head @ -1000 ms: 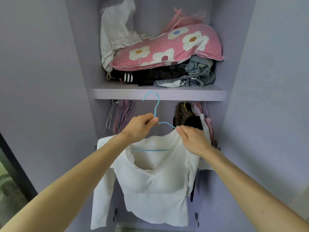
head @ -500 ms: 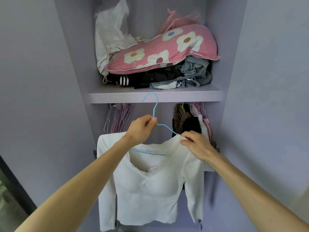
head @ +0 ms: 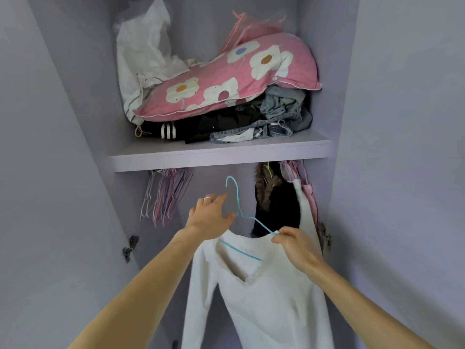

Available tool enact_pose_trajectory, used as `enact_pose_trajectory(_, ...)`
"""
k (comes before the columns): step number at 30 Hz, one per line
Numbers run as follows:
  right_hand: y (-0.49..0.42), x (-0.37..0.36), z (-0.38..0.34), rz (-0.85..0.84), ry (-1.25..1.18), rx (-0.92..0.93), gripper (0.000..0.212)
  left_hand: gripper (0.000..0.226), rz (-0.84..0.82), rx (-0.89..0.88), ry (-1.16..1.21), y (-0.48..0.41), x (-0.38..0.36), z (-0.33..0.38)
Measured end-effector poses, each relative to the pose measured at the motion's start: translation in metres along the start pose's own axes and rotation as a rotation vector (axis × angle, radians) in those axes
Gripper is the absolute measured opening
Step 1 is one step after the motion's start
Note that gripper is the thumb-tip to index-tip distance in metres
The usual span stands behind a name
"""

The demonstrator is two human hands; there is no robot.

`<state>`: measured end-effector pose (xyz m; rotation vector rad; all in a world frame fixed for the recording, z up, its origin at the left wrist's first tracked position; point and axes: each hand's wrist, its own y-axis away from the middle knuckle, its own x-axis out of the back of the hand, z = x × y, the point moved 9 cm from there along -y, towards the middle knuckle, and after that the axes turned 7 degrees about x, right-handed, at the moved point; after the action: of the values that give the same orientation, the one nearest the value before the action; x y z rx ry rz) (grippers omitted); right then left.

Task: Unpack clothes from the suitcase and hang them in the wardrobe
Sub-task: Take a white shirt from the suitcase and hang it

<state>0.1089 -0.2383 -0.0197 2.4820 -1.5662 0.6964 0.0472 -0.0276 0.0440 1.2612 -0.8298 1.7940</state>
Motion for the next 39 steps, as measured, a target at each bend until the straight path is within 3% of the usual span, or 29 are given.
enact_pose_trajectory(4, -0.024, -0.014, 0.024, 0.028, 0.042, -0.144, 0.024, 0.074, 0.104, -0.019, -0.107, -0.040, 0.019, -0.012)
enact_pose_trajectory(9, -0.080, -0.030, 0.040, 0.126, 0.096, -0.231, 0.023, 0.072, 0.451, -0.185, -0.301, -0.107, 0.053, -0.011)
enact_pose_trajectory(13, -0.138, -0.046, 0.047, 0.188, 0.141, -0.204, 0.025, 0.063, 0.500, -0.201, -0.257, -0.163, 0.039, -0.030)
enact_pose_trajectory(22, -0.263, -0.077, 0.067, 0.403, 0.091, 0.000, 0.017, 0.057, 0.875, -0.347, -0.089, -0.211, 0.004, -0.041)
enact_pose_trajectory(27, -0.310, -0.089, 0.070, 0.485, 0.115, 0.029, 0.020, 0.057, 0.988, -0.386, -0.039, -0.219, 0.001, -0.044)
enact_pose_trajectory(33, -0.342, -0.109, 0.084, 0.458, 0.276, -0.038, 0.036, 0.057, 1.016, -0.396, 0.008, -0.221, 0.002, -0.049)
enact_pose_trajectory(39, -0.340, -0.069, 0.110, 0.504, 0.432, -0.158, 0.037, 0.057, 1.018, -0.391, 0.008, -0.223, 0.000, -0.051)
